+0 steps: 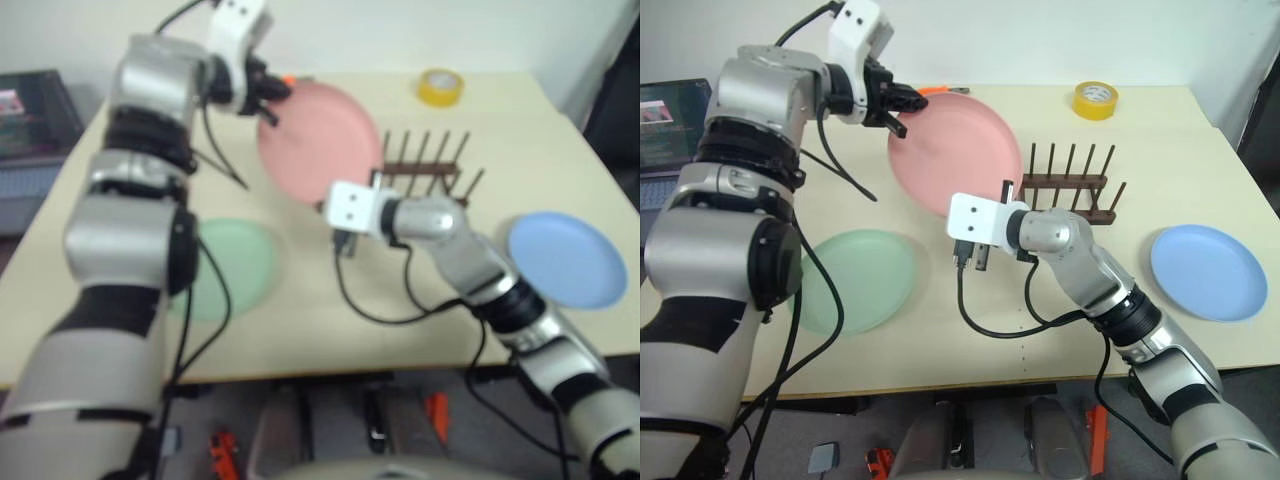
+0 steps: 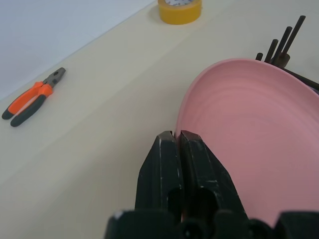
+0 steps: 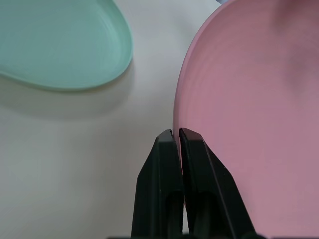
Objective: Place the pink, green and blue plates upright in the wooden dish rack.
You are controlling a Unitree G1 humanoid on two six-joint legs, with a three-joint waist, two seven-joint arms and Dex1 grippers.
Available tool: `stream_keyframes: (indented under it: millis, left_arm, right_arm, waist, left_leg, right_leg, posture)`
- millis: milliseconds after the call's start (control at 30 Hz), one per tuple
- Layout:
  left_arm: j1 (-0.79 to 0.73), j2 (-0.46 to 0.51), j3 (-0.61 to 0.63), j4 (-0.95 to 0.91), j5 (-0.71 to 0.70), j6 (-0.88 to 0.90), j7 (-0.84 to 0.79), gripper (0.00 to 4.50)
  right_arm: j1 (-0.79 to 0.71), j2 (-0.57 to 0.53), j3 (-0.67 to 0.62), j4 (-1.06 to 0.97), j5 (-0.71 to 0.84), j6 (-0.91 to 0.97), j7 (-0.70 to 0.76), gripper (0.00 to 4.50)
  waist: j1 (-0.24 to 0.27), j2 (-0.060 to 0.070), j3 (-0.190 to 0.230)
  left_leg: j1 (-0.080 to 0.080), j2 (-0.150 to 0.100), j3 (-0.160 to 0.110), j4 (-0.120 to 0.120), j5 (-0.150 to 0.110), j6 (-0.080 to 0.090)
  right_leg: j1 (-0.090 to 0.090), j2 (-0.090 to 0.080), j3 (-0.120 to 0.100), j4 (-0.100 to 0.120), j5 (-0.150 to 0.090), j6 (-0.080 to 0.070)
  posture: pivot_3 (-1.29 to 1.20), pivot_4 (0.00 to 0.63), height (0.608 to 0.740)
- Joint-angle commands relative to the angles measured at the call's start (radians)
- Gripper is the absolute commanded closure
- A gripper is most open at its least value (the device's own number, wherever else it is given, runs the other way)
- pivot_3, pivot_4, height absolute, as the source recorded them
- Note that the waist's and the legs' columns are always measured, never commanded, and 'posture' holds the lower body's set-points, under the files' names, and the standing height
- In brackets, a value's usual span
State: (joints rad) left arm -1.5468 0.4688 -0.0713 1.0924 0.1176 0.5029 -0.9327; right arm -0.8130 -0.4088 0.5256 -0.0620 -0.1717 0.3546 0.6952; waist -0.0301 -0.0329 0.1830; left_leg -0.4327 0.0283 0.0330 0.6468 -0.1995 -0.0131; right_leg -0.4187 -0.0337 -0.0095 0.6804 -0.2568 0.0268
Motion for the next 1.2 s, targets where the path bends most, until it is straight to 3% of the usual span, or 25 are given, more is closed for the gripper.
stream_keyframes:
  millis: [33,333,367,633,800,900,1000,1200]
  left_arm:
    - [-0.043,0.011,0.004,-0.041,-0.016,-0.004,-0.014,3.53]
    - [-0.044,0.057,0.034,-0.03,-0.035,-0.057,-0.019,0.23]
    - [-0.055,0.066,0.055,-0.026,-0.054,-0.049,-0.021,0.04]
    - [-0.131,0.222,0.217,-0.044,-0.224,0.014,-0.122,0.04]
    - [-0.003,0.374,0.297,-0.179,-0.357,0.065,-0.334,0.04]
    - [0.204,0.375,0.292,-0.393,-0.434,0.099,-0.431,0.04]
    - [0.379,0.325,0.224,-0.599,-0.44,0.105,-0.416,0.04]
    - [0.556,0.232,0.094,-0.821,-0.427,0.075,-0.385,0.04]
  right_arm:
    - [-0.024,0.007,-0.07,-0.013,-0.011,-0.027,-0.02,4.5]
    - [-0.03,0.052,-0.131,-0.023,0.021,-0.071,-0.022,4.5]
    - [-0.032,0.059,-0.141,-0.026,0.029,-0.069,-0.021,4.5]
    - [-0.077,0.117,-0.259,-0.088,0.166,0.033,0.005,4.5]
    - [-0.147,0.113,-0.443,-0.132,0.342,0.177,-0.004,4.5]
    - [-0.199,0.04,-0.629,-0.121,0.479,0.284,-0.007,4.5]
    - [-0.265,-0.051,-0.793,-0.078,0.622,0.409,-0.011,4.5]
    - [-0.34,-0.203,-1.003,0.075,0.83,0.618,-0.027,4.5]
  waist:
    - [0.0,0.0,0.0]
    - [-0.002,0.0,0.0]
    - [-0.002,0.0,0.0]
    - [-0.005,-0.001,0.001]
    - [-0.006,-0.001,0.002]
    - [0.006,-0.001,0.002]
    - [0.028,-0.001,0.001]
    - [0.03,-0.002,0.001]
  left_leg:
    - [0.0,0.0,0.0,0.0,0.0,0.0]
    - [0.0,0.0,0.0,0.0,0.0,0.0]
    - [0.0,0.0,0.0,0.0,0.0,0.0]
    - [0.0,0.001,0.0,-0.001,0.0,0.0]
    - [0.0,0.003,-0.001,-0.001,0.001,-0.002]
    - [0.0,0.006,-0.002,-0.002,0.002,-0.004]
    - [0.0,0.003,-0.002,0.0,0.004,-0.003]
    - [0.001,0.002,-0.001,0.0,0.005,0.0]
  right_leg:
    - [0.0,0.0,0.0,0.0,0.0,0.0]
    - [0.0,0.0,0.0,0.0,0.0,0.0]
    - [0.0,0.001,0.0,0.0,0.0,0.0]
    - [-0.001,0.001,0.0,0.0,0.0,0.0]
    - [-0.001,0.001,0.0,0.001,0.0,-0.001]
    - [0.0,-0.001,-0.001,0.002,0.0,-0.003]
    - [0.004,-0.005,-0.003,0.0,0.0,-0.004]
    - [0.004,-0.006,-0.001,-0.001,0.002,-0.004]
  posture:
    - [0.0,0.15,0.74]
    - [0.0,0.15,0.74]
    - [0.0,0.15,0.74]
    - [0.0,0.15,0.74]
    - [0.0,0.15,0.74]
    - [0.0,0.15,0.74]
    - [0.0,0.15,0.74]
    - [0.0,0.15,0.74]
